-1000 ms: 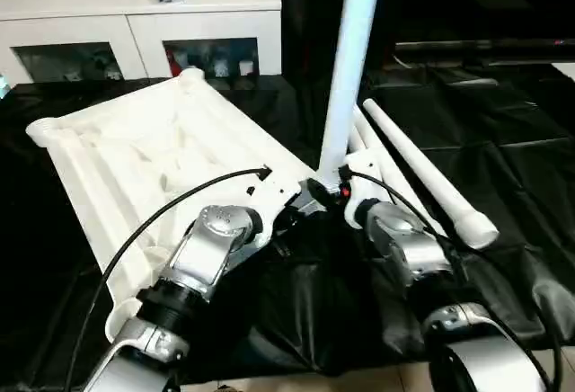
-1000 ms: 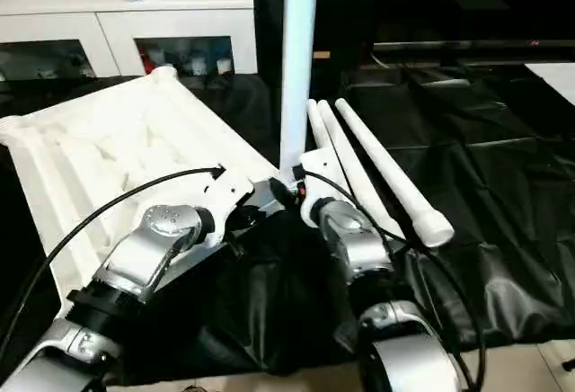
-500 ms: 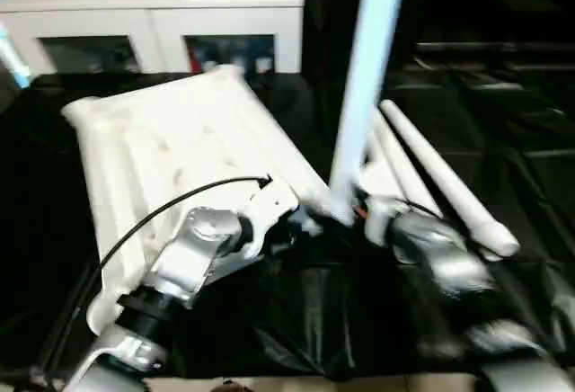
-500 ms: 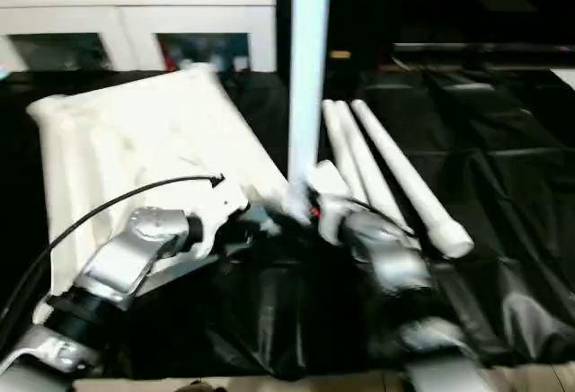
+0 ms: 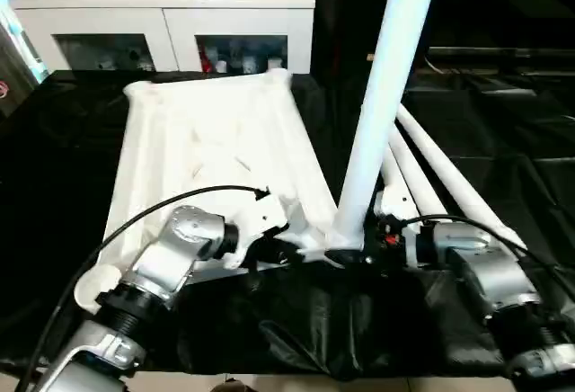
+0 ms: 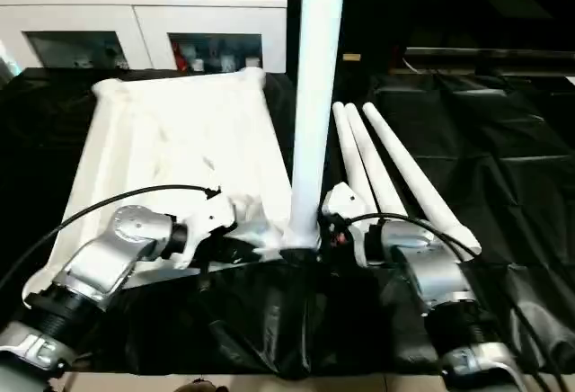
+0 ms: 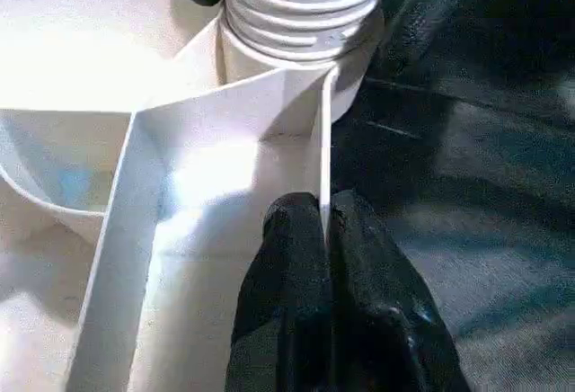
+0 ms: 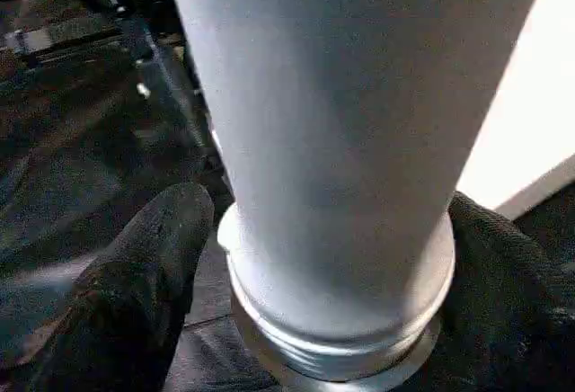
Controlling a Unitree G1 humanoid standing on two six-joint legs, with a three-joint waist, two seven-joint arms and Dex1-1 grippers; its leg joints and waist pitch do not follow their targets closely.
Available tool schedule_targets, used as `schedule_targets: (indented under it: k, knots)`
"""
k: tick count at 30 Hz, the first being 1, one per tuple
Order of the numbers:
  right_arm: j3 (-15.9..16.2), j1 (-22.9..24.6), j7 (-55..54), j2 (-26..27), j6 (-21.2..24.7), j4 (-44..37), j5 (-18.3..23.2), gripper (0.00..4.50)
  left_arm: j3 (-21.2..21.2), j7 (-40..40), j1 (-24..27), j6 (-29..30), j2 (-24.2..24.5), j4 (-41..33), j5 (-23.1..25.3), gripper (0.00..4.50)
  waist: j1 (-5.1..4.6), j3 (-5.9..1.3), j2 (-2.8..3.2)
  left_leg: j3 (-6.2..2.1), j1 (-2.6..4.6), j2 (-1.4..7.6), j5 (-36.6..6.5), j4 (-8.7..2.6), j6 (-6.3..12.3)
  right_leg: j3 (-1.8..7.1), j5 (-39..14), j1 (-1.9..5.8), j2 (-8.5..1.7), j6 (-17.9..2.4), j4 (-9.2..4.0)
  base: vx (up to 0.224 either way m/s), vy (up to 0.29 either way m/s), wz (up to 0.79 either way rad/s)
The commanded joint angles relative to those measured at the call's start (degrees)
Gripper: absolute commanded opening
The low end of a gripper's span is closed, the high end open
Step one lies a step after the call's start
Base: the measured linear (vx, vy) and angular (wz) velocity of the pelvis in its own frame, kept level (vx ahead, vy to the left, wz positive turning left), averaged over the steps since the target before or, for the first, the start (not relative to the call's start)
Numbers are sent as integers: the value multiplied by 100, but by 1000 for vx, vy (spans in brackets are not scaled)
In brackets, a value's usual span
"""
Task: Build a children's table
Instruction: Rotate leg to tighten
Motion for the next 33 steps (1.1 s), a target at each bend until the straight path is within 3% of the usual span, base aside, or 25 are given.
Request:
schedule_targets:
  k: [1, 8, 12, 14, 16, 17, 21, 22, 24, 25, 28, 29, 31, 33]
  knots:
    - [301, 102, 292, 67, 115, -198, 70, 355, -108, -93, -121, -93, -36, -53, -108, 0, -18, -375, -58, -168, 147, 422, -1462, -403, 255, 349, -1512, 193, -519, -1125, -441, 0, 0, 0]
    - [350, 166, 350, 86, 269, -320, 85, 293, -110, -225, -57, -88, -17, -113, -144, 0, 17, -377, -66, -165, 154, 429, -1448, -406, 219, 353, -1433, 188, -529, -1158, -424, 0, 0, 0]
    - [235, 127, -160, 412, 293, -101, 41, 285, 12, 76, -59, -6, -208, -143, -192, 0, 7, -368, -73, -167, 158, 426, -1510, -412, 168, 361, -1598, 183, -540, -1107, -441, 0, 0, 0]
    - [158, 38, -724, 647, 232, 175, -124, 284, 96, 395, -94, 68, -365, -111, -159, 0, -33, -352, -80, -180, 138, 411, -1592, -424, 97, 350, -1774, 190, -550, -1087, -456, 0, 0, 0]
    - [39, -128, -1581, 967, 72, 630, -357, 283, 226, 878, -157, 212, -595, -43, -99, 0, -70, -341, -64, -198, 165, 407, -1745, -436, -18, 344, -2068, 178, -564, -1018, -487, 0, 0, 0]
    - [-23, -212, -1971, 1110, 13, 842, -446, 281, 290, 1088, -190, 290, -696, -7, -79, 0, -159, -328, -76, -216, 138, 398, -1836, -460, -101, 329, -2158, 194, -551, -1001, -492, 0, 0, 0]
    - [-417, -700, -3531, 1771, 45, 1801, -483, 279, 401, 1951, -291, 502, -1052, 45, 166, 0, -326, -304, -66, -247, 174, 355, -2182, -449, -174, 314, -2691, 169, -565, -867, -572, 0, 0, 0]
    - [-449, -744, -3644, 1831, 65, 1867, -471, 279, 392, 2025, -298, 511, -1070, 48, 210, 0, -341, -307, -61, -250, 160, 353, -2173, -452, -170, 312, -2716, 179, -557, -834, -574, 0, 0, 0]
    - [-657, -965, -4212, 2107, 104, 2170, -399, 278, 501, 2441, -311, 726, -1249, 27, 256, 0, -366, -305, -50, -246, 205, 360, -2313, -451, -181, 319, -2718, 129, -536, -798, -594, 0, 0, 0]
    - [-737, -1069, -4426, 2216, 77, 2308, -400, 278, 505, 2539, -285, 774, -1304, -39, 266, 0, -375, -310, -81, -245, 192, 355, -2280, -458, -169, 322, -2643, 140, -539, -822, -590, 0, 0, 0]
    - [-735, -1181, -4565, 2313, -69, 2465, -468, 278, 482, 2586, -210, 798, -1365, -186, 269, 0, -402, -316, -68, -246, 172, 363, -2240, -465, -158, 324, -2454, 142, -535, -871, -562, 0, 0, 0]
    - [-730, -1213, -4531, 2348, -134, 2529, -496, 333, 450, 2535, -155, 742, -1377, -280, 270, 0, -402, -325, -82, -226, 179, 363, -2187, -457, -122, 336, -2327, 137, -536, -889, -561, 0, 0, 0]
    - [-758, -1223, -4463, 2366, -147, 2547, -457, 347, 420, 2471, -124, 719, -1365, -326, 261, 0, -399, -334, -74, -221, 145, 364, -2029, -458, -59, 346, -2094, 167, -536, -937, -528, 0, 0, 0]
    - [-772, -1290, -4370, 2361, -266, 2687, -458, 369, 369, 2340, -47, 685, -1323, -408, 225, 0, -387, -346, -60, -198, 162, 368, -1894, -444, -1, 354, -1837, 158, -532, -1053, -503, 0, 0, 0]
